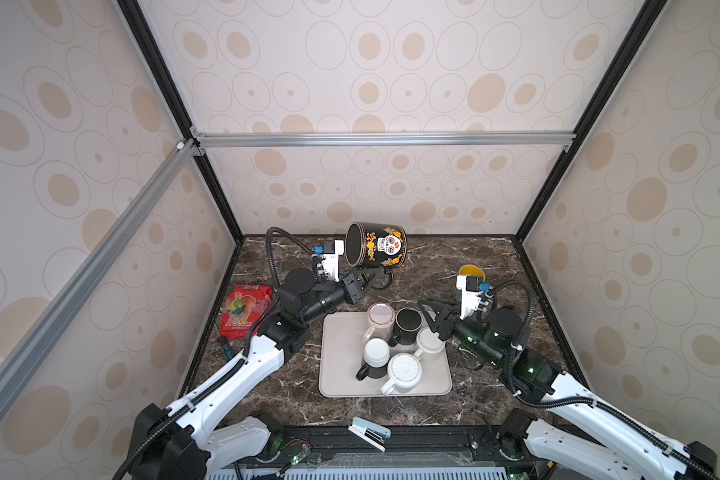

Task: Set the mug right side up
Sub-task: 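Lift the black skull mug off the tray with the left gripper while the right approaches, then grasp the raised black mug's handle with the right gripper while the left holds it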

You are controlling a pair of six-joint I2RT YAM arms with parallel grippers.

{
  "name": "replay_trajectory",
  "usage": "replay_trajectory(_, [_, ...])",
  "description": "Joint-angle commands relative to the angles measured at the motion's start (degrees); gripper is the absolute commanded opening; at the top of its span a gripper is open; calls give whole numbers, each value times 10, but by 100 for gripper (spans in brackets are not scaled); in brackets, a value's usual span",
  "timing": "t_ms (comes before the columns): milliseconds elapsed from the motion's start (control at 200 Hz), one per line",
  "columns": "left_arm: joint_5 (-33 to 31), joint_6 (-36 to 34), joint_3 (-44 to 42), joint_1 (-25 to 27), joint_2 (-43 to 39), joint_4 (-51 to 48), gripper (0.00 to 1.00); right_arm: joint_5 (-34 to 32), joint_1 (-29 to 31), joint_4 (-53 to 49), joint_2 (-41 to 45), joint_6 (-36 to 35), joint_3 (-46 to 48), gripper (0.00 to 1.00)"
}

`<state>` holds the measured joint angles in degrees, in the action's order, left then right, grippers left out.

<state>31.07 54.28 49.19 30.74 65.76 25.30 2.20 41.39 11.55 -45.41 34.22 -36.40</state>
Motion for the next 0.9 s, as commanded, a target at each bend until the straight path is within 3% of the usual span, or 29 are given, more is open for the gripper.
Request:
replay_trajectory(0, [76, 106, 21, -8, -1, 267, 0, 83, -17, 106, 0, 47, 5, 42])
replay_trajectory(200, [95, 151, 12, -9, 16, 330, 0, 164, -51, 225, -59, 124, 2, 41])
replay_trajectory(430, [106, 176, -7, -8, 34, 372, 0, 214, -57, 296, -118, 151, -32, 42])
replay_trajectory(895, [114, 212, -24, -8, 61, 439, 0, 234, -58, 353, -172, 174, -50, 43])
